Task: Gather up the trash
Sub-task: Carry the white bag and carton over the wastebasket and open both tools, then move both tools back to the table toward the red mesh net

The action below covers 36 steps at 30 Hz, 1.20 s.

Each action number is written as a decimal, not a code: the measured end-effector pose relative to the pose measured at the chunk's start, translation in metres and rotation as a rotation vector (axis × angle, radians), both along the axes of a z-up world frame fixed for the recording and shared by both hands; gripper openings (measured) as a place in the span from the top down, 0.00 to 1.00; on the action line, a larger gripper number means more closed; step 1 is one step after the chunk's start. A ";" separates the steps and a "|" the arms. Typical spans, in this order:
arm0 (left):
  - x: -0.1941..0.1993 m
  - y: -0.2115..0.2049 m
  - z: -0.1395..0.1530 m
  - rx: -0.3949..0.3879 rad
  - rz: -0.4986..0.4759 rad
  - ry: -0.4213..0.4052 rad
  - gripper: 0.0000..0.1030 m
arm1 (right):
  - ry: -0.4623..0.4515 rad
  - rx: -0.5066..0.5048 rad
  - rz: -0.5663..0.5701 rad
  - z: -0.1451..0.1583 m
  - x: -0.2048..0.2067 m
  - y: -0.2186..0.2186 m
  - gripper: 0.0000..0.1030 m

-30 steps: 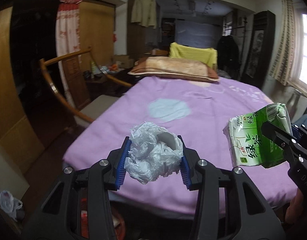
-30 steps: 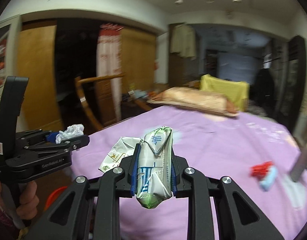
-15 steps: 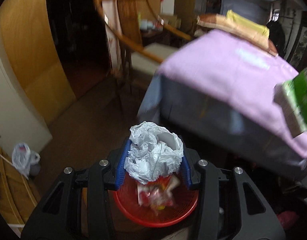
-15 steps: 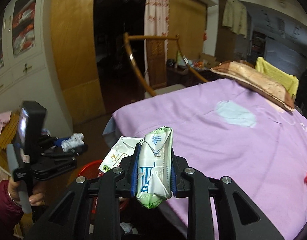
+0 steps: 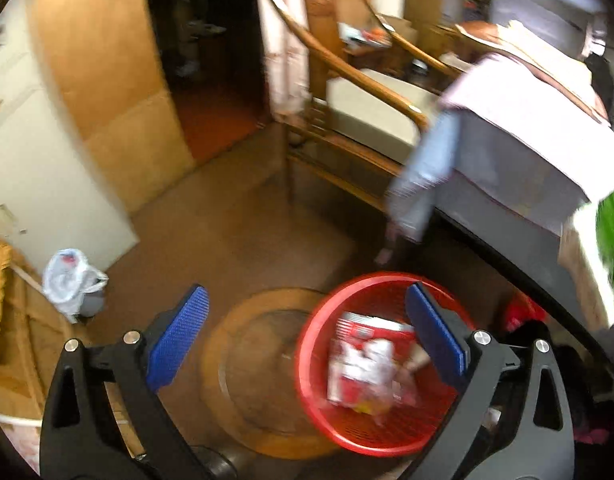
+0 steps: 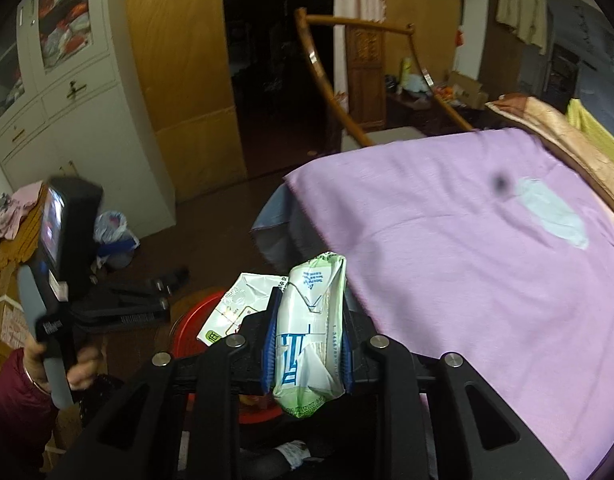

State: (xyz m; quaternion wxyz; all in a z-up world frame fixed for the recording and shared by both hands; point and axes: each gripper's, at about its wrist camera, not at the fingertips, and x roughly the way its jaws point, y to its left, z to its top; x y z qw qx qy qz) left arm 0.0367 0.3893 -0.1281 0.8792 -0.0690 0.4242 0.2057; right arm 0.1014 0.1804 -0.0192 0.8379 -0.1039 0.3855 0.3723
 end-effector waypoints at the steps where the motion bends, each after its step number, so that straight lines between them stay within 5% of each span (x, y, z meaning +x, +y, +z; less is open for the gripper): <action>1: 0.000 0.005 0.002 0.007 0.019 -0.002 0.07 | 0.012 -0.001 0.013 -0.002 0.001 0.003 0.76; 4: -0.006 0.016 0.010 0.023 0.061 -0.008 0.07 | 0.047 -0.009 0.060 -0.011 0.001 0.023 0.75; 7: -0.011 0.021 0.017 0.032 0.082 -0.024 0.07 | 0.069 -0.022 0.105 -0.018 0.001 0.042 0.52; 16: -0.004 0.001 0.027 0.037 0.035 -0.037 0.06 | 0.016 0.007 0.076 -0.003 -0.007 0.022 0.52; 25: 0.011 -0.088 0.069 0.085 -0.148 -0.105 0.06 | -0.062 0.098 -0.118 0.026 -0.004 -0.074 0.47; 36: 0.030 -0.256 0.129 0.124 -0.448 -0.216 0.06 | -0.202 0.233 -0.431 0.053 -0.030 -0.253 0.36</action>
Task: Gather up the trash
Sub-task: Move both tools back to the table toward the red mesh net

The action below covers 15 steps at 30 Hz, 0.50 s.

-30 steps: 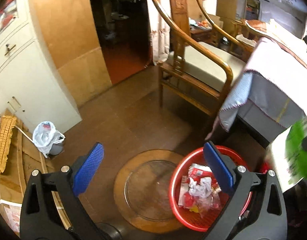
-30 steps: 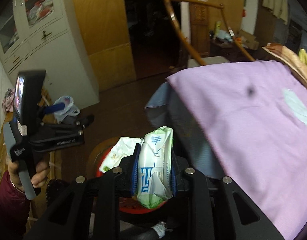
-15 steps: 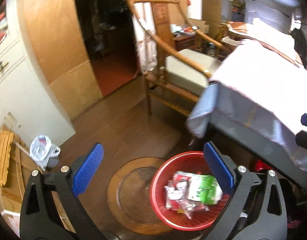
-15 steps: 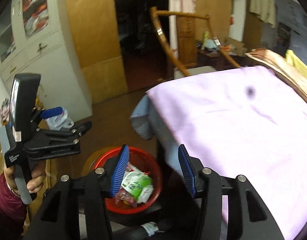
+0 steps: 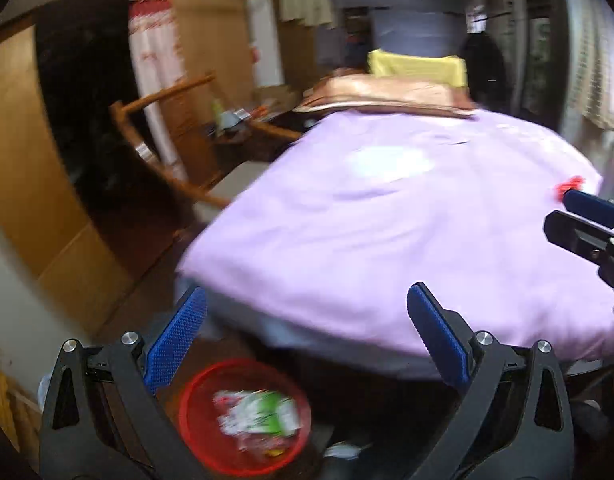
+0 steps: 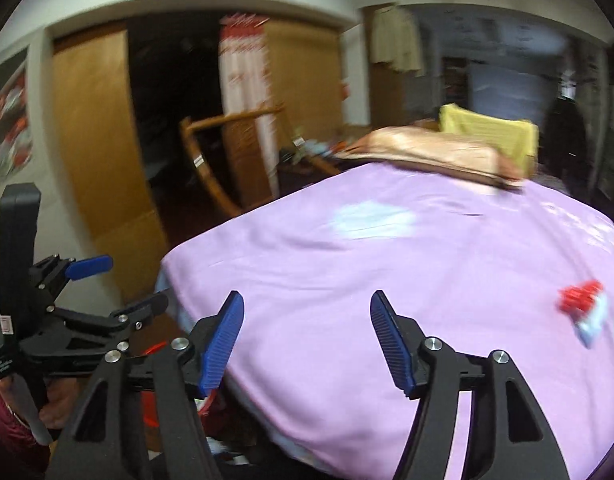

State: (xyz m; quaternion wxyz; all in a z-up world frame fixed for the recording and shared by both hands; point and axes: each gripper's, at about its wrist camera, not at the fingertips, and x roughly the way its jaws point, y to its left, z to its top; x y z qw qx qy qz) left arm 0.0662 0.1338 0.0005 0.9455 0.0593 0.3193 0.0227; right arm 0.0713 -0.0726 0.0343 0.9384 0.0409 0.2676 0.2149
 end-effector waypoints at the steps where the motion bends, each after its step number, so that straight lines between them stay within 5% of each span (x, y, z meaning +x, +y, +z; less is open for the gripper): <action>1: 0.003 -0.019 0.004 -0.003 -0.034 -0.004 0.06 | -0.004 0.010 -0.024 0.000 -0.002 -0.014 0.36; 8: 0.040 -0.129 0.010 0.047 -0.227 0.001 0.06 | -0.014 0.053 -0.284 -0.017 -0.004 -0.132 0.25; 15: 0.099 -0.209 -0.010 0.045 -0.344 0.072 0.06 | 0.063 0.033 -0.471 -0.050 0.039 -0.217 0.23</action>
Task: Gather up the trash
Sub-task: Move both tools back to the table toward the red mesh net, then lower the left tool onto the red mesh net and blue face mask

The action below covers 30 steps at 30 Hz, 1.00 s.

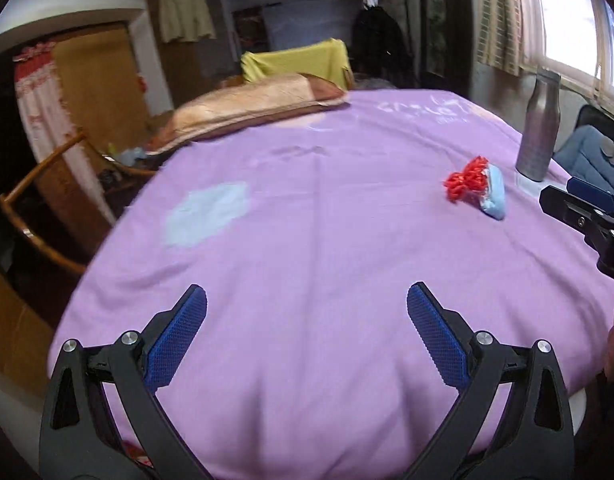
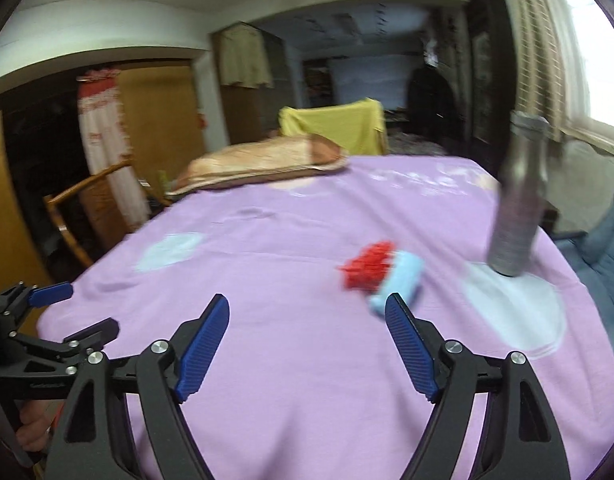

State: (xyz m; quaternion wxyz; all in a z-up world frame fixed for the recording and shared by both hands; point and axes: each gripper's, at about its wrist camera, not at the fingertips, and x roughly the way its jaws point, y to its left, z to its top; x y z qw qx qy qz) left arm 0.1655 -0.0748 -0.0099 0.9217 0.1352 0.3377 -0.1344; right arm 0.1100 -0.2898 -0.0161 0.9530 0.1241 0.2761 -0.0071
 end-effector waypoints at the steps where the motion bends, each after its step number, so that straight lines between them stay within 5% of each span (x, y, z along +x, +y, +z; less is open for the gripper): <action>1: 0.007 -0.007 -0.004 0.001 -0.007 0.012 0.06 | 0.013 -0.001 -0.015 -0.004 0.005 -0.007 0.23; 13: 0.105 -0.085 -0.009 -0.023 -0.066 0.080 0.06 | 0.098 0.006 -0.127 -0.029 0.086 -0.061 0.21; 23: 0.163 -0.142 -0.025 -0.049 -0.101 0.173 0.06 | 0.133 0.003 -0.219 -0.050 0.089 -0.084 0.18; 30: 0.162 -0.187 -0.036 -0.063 -0.217 0.221 0.06 | 0.100 0.070 -0.337 -0.049 0.078 -0.111 0.18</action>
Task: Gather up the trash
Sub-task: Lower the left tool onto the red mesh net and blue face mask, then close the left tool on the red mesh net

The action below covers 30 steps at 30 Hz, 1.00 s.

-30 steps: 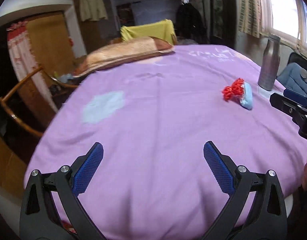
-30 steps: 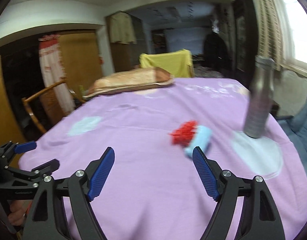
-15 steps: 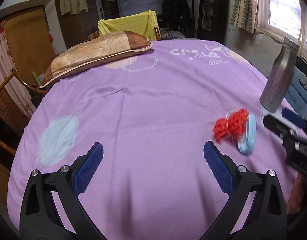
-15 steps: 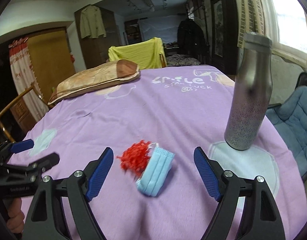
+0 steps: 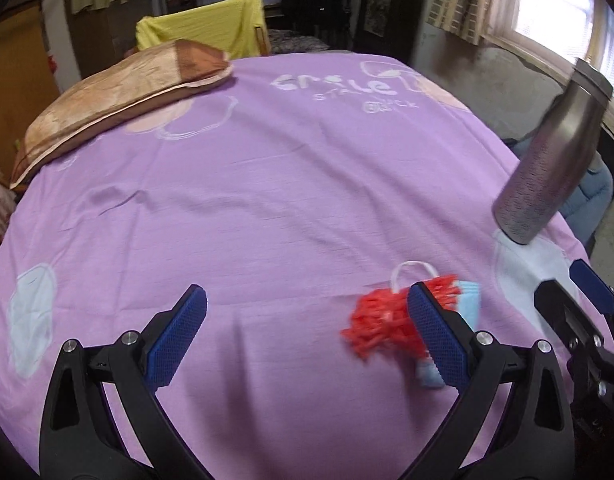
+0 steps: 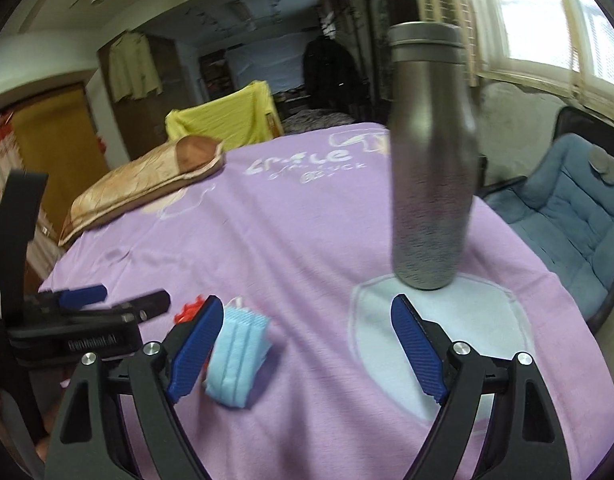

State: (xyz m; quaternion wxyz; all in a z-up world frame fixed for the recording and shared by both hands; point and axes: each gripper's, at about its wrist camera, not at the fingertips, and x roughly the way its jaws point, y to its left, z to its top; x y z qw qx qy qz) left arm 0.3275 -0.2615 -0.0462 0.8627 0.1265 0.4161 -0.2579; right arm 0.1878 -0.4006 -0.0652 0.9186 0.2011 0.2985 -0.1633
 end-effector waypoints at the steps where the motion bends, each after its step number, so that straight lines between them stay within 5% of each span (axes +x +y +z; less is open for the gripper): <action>1: -0.002 -0.006 -0.002 0.000 -0.017 -0.004 0.06 | -0.007 -0.003 -0.016 0.001 -0.003 -0.003 0.18; 7: -0.008 -0.025 -0.026 0.043 -0.090 -0.022 0.06 | -0.049 -0.034 -0.110 0.007 -0.016 -0.014 0.18; 15: 0.009 0.008 -0.024 0.029 0.020 -0.035 0.05 | -0.029 -0.016 -0.036 0.003 -0.008 -0.006 0.18; 18: 0.002 0.008 -0.020 0.074 0.045 -0.120 0.05 | -0.021 -0.025 -0.015 0.003 -0.005 -0.001 0.18; 30: -0.015 -0.008 -0.028 0.135 -0.044 -0.172 0.05 | -0.040 0.034 -0.002 0.003 -0.008 -0.005 0.17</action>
